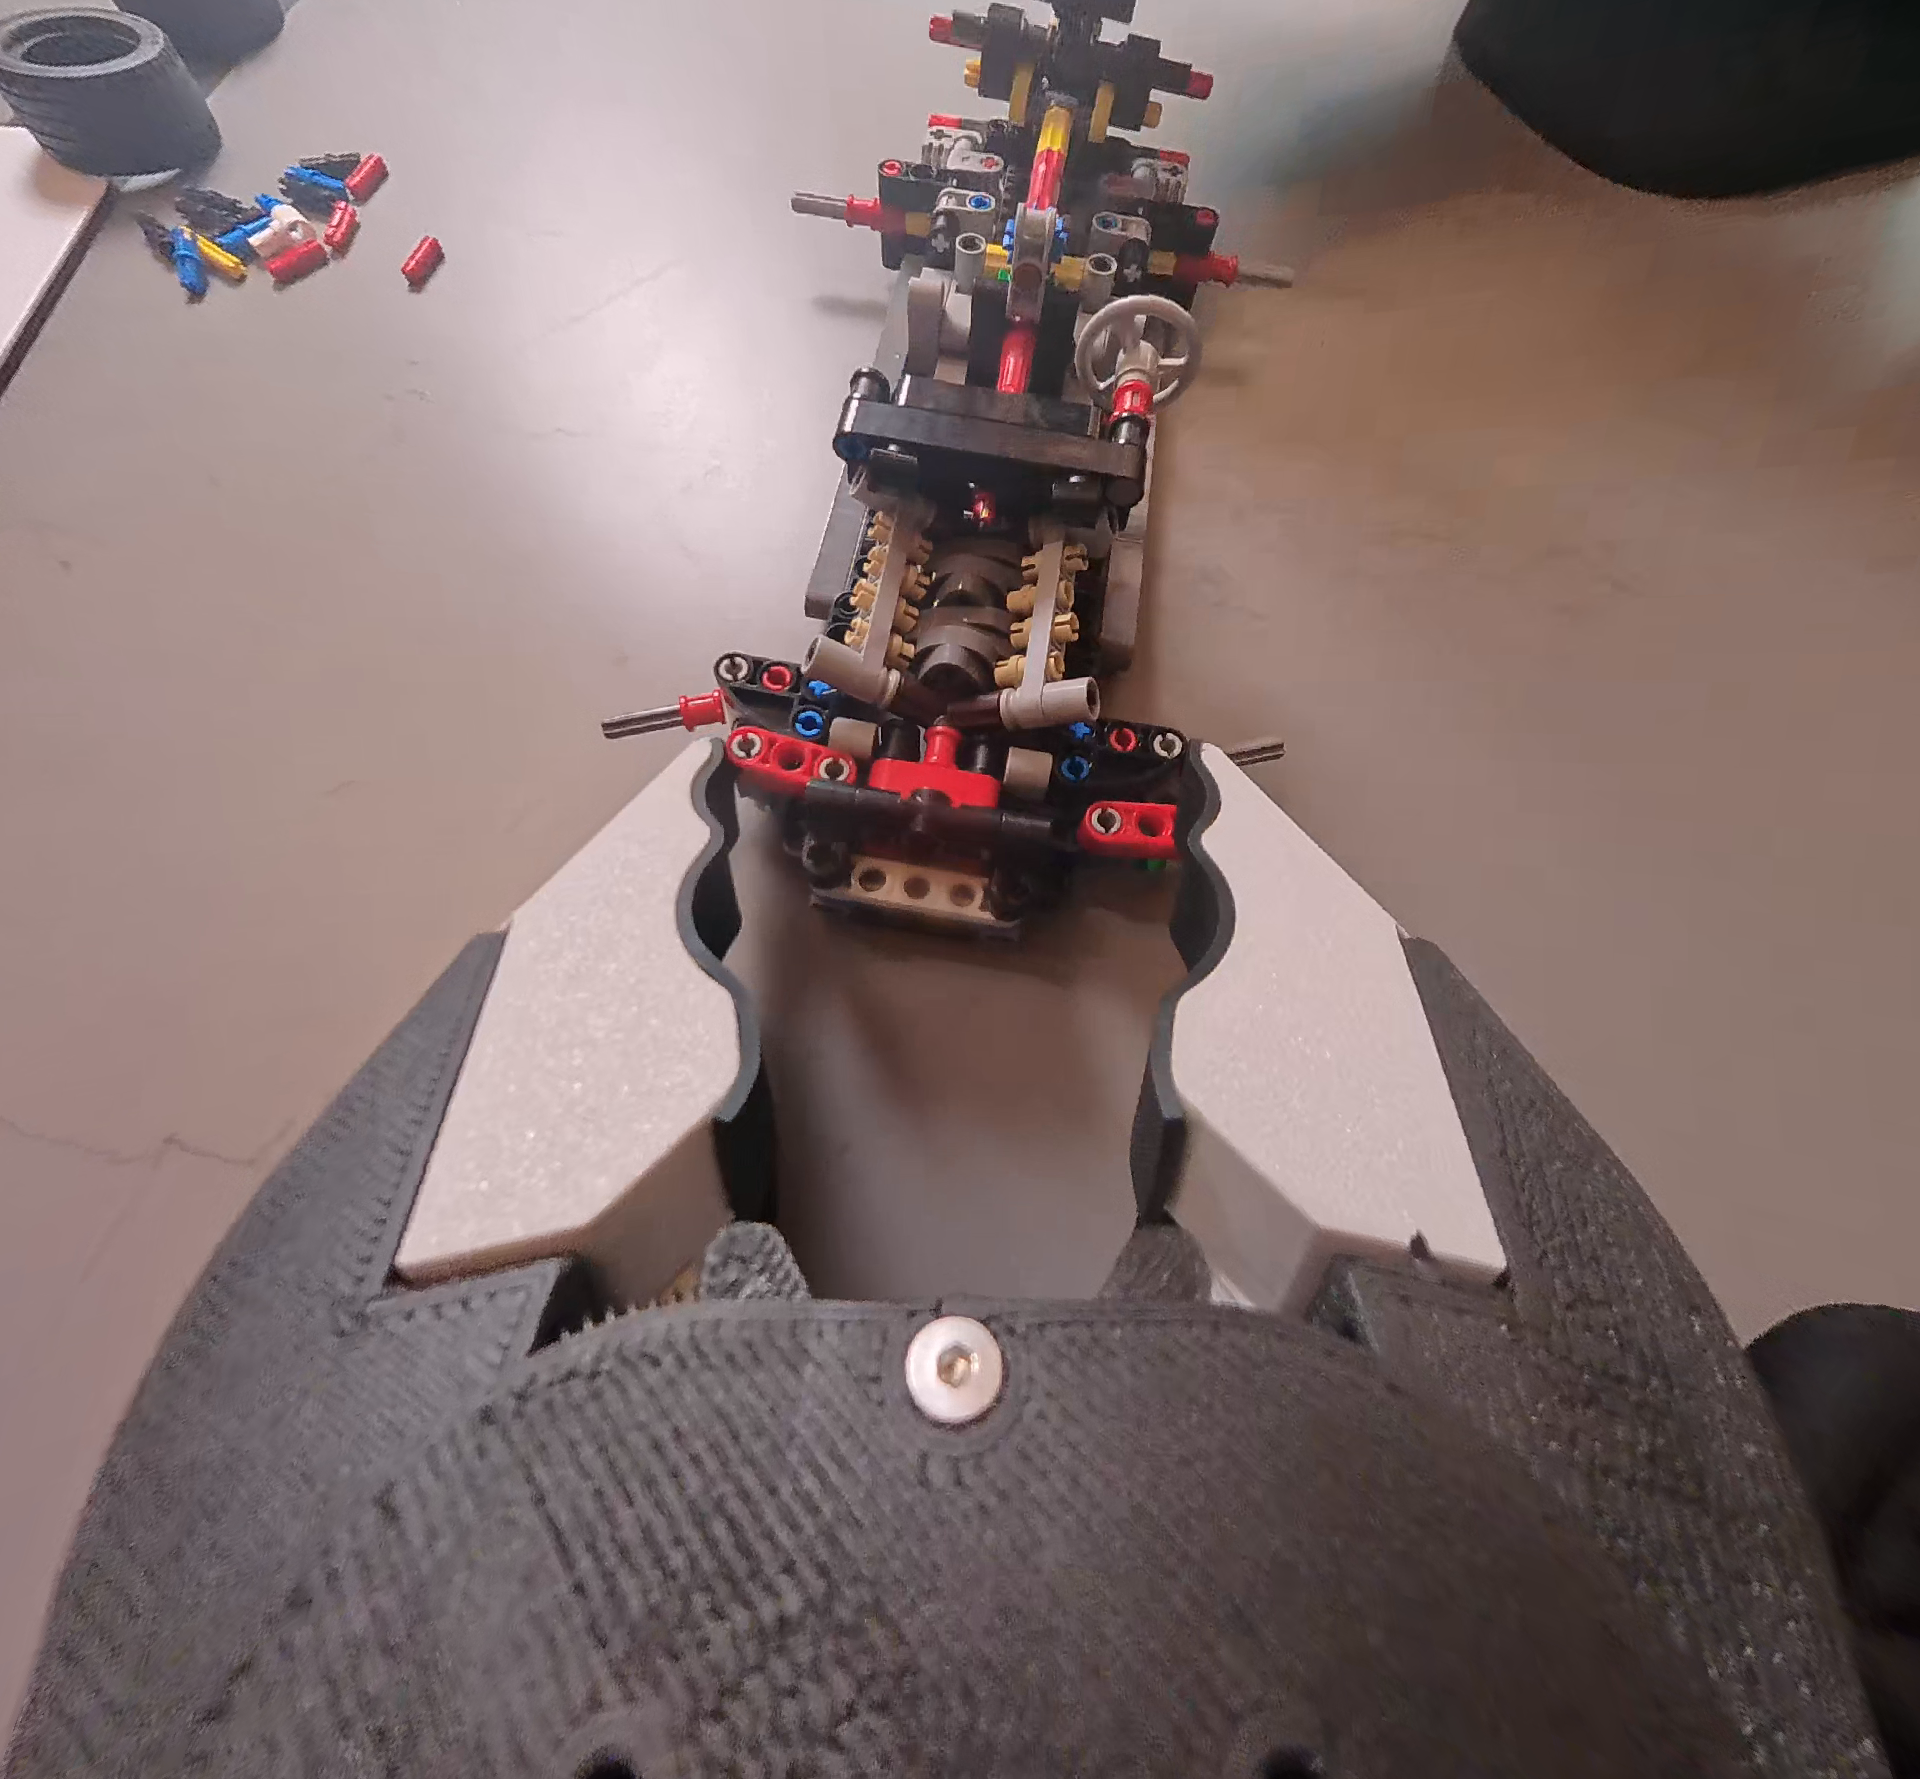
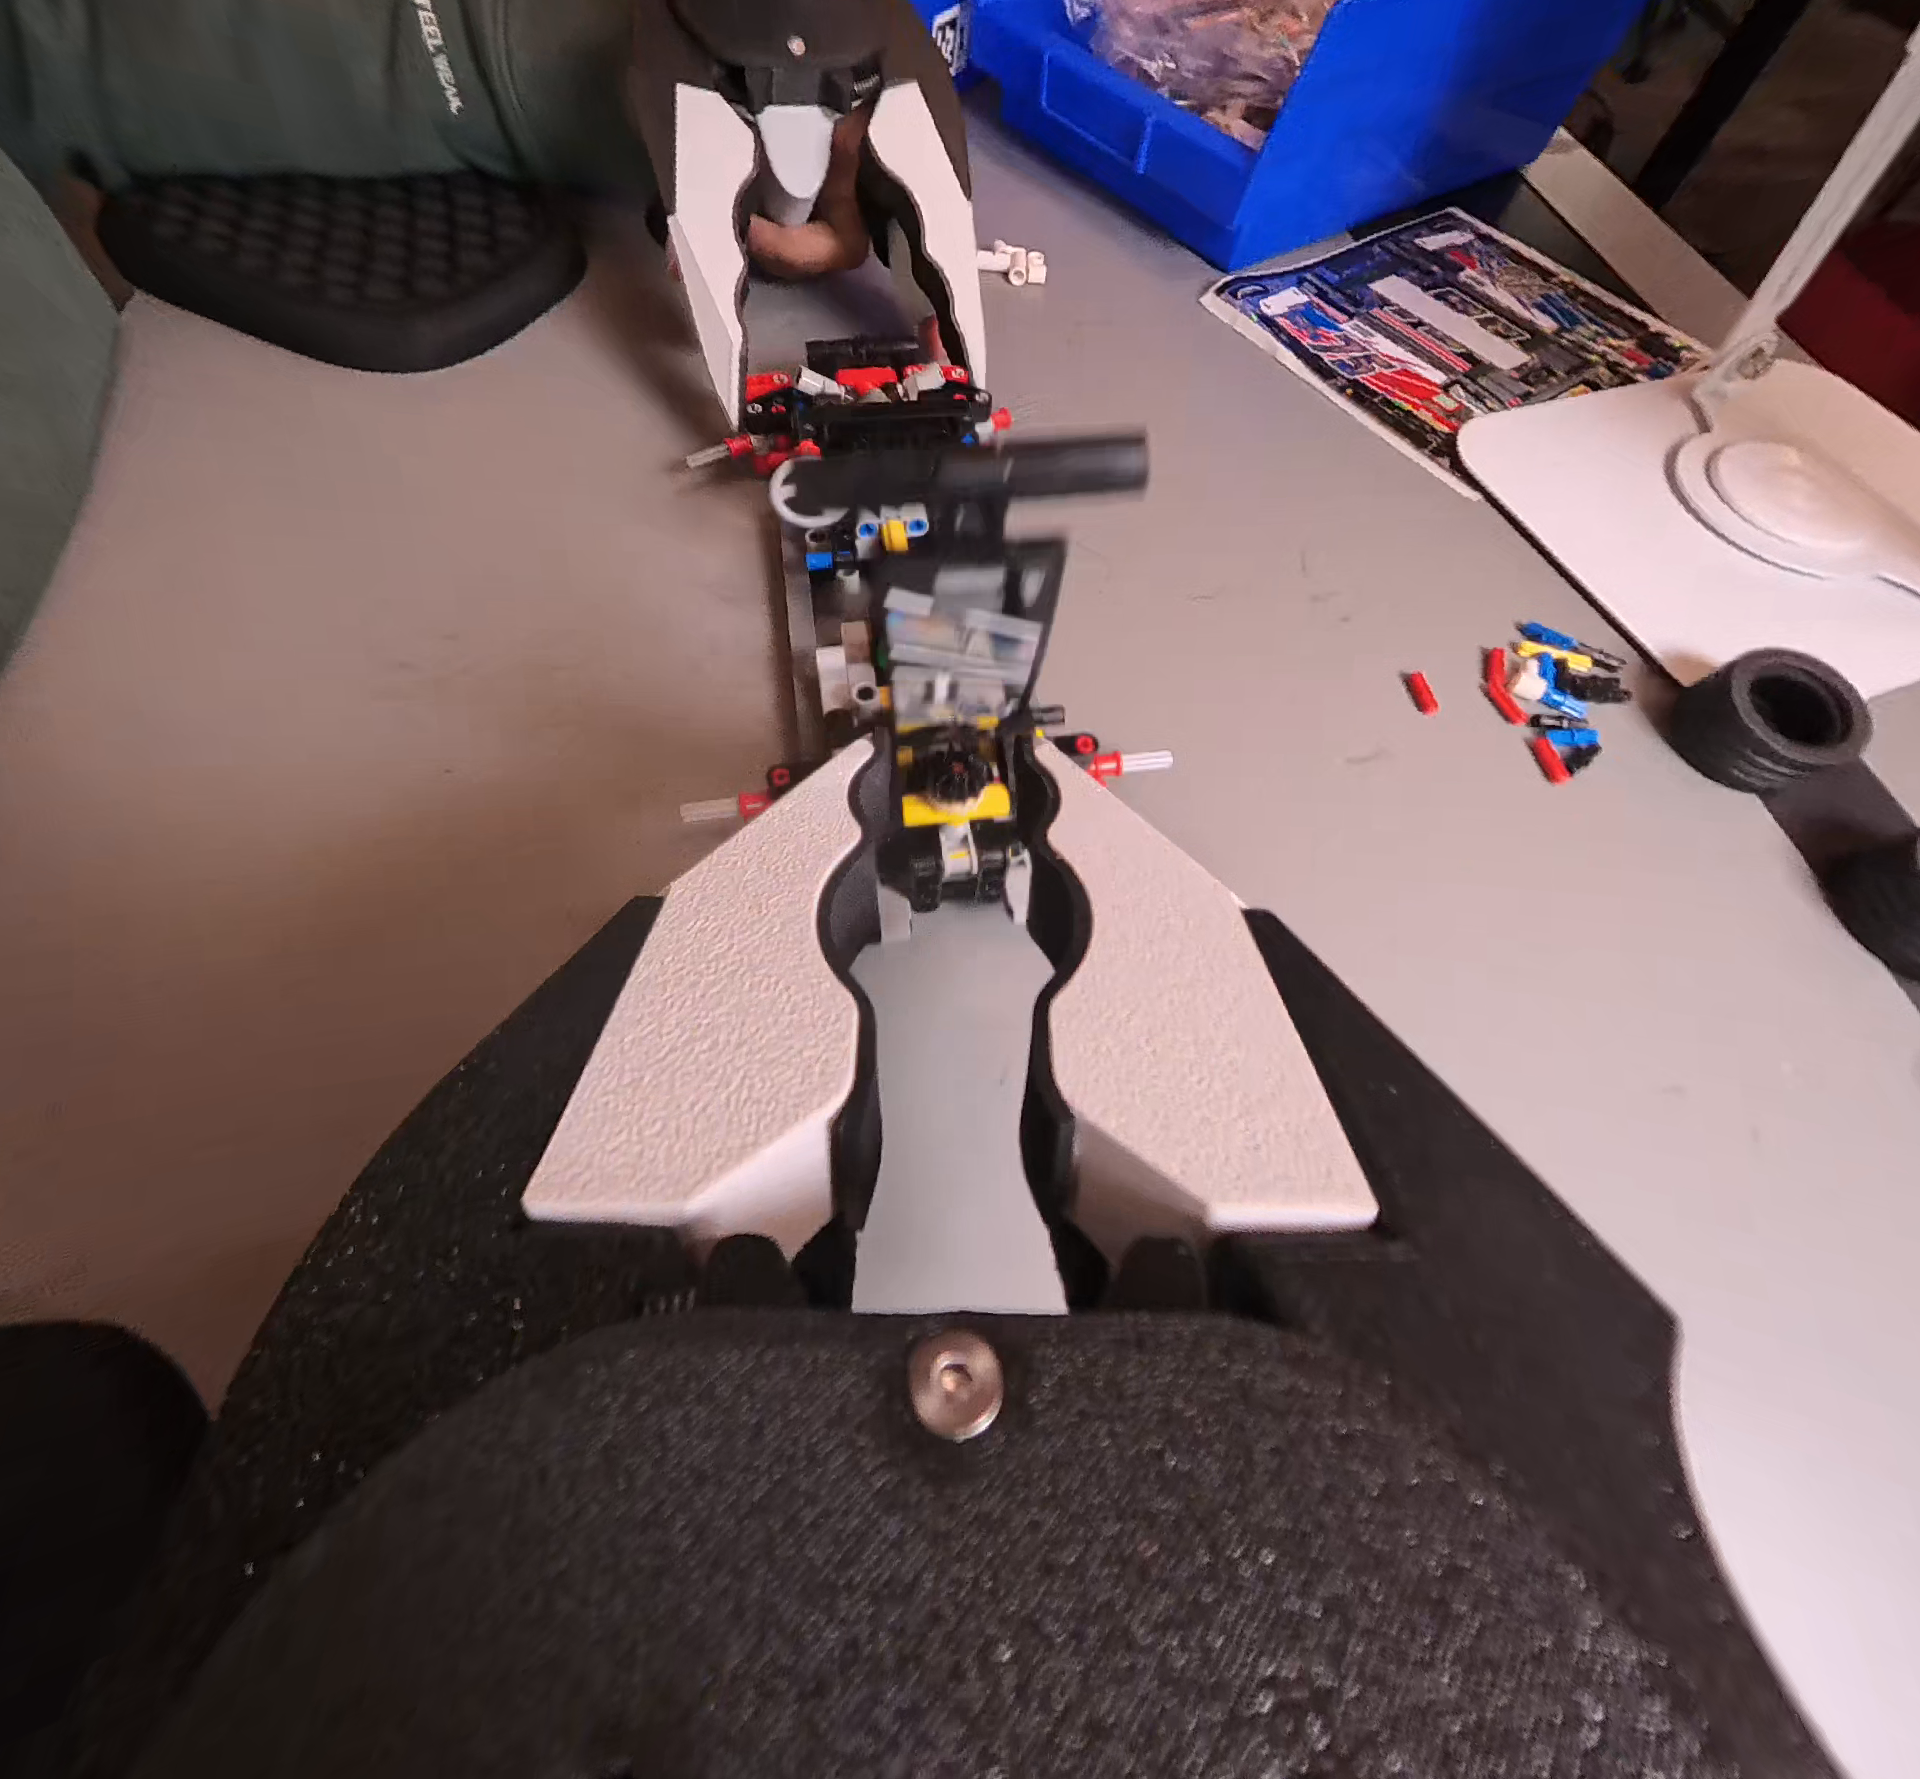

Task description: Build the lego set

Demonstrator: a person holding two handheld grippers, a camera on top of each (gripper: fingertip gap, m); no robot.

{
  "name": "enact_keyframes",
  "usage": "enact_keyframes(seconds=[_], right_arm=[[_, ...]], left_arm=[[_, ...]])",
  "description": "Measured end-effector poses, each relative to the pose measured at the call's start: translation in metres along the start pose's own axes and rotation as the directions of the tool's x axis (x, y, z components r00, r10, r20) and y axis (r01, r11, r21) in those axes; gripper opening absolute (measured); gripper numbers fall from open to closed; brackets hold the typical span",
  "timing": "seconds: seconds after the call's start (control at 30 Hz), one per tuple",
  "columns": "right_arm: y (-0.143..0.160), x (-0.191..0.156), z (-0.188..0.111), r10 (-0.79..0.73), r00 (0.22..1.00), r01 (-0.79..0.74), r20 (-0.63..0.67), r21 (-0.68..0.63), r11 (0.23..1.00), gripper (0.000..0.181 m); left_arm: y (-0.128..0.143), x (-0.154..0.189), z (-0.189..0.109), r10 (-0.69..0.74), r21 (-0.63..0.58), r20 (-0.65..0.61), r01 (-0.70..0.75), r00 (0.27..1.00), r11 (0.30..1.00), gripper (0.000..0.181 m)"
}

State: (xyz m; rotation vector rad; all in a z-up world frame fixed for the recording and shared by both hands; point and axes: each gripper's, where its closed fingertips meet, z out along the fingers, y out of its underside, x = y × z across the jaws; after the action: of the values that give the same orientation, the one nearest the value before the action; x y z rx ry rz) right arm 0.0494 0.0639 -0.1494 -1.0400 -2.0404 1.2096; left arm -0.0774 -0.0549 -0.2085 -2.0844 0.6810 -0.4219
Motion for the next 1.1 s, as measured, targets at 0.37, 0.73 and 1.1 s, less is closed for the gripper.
enact_keyframes(seconds=[0.37,0.73,1.1], right_arm=[[0.014,0.015,-0.017,0.076,0.995,-0.075,-0.062,0.016,0.997,0.035],[0.008,0.091,-0.047,0.207,0.894,-0.126,-0.397,0.221,0.967,0.032],[-0.029,0.104,-0.085,0.241,0.815,-0.009,-0.527,0.405,0.914,0.032]], left_arm=[[-0.001,-0.009,-0.002,-0.019,0.011,0.063,0.019,0.998,1.0,0.083],[-0.009,-0.019,-0.009,-0.024,0.076,0.121,0.015,0.992,0.997,0.083],[-0.076,-0.038,-0.079,-0.227,0.496,0.41,-0.007,0.884,0.868,0.074]])
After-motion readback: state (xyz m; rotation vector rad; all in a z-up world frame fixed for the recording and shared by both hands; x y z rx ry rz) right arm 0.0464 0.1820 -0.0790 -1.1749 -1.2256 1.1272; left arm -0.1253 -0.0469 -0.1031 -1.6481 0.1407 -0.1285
